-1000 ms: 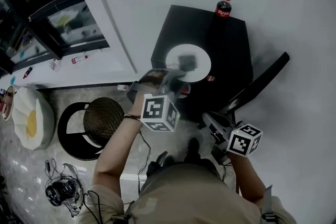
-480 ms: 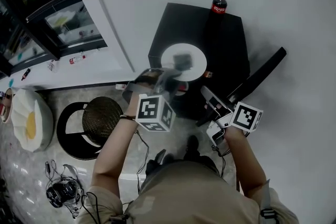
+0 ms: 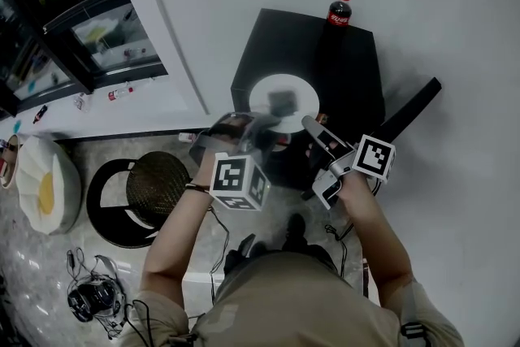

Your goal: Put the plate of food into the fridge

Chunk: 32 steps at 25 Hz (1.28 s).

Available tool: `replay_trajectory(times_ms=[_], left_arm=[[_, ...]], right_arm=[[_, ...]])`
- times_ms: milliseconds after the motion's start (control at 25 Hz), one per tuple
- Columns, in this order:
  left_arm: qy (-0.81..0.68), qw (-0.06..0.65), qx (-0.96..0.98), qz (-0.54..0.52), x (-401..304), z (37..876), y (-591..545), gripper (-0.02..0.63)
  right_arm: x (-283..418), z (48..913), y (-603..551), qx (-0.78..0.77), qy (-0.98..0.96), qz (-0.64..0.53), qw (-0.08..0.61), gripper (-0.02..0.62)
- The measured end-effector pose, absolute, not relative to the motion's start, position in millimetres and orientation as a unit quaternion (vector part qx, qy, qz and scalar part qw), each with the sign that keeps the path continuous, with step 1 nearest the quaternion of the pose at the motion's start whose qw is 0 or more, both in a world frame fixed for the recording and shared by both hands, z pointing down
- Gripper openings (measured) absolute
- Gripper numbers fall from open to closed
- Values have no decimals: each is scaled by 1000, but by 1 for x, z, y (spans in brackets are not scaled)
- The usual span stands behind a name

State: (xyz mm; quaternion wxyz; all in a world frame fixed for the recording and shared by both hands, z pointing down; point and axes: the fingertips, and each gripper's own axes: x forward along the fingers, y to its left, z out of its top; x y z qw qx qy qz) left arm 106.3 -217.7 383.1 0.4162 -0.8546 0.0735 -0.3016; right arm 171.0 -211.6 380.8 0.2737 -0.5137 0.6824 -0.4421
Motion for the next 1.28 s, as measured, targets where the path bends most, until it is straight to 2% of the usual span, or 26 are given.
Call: replay_trajectory(times_ms=[360, 440, 840, 1280], left_arm=[[72, 405, -864, -291, 100, 380, -207, 64], [72, 407, -862, -292, 100, 382, -206, 64], [72, 408, -861, -295, 95, 387, -196, 66], [67, 397, -869, -286, 85, 392, -179, 75]], right_arm=[[161, 381, -219, -473, 681, -464, 313, 140], [160, 381, -219, -469, 679, -466, 319, 115], [155, 388, -209, -446, 648, -500, 363, 77], [145, 394, -191, -440, 629, -514, 385, 63]])
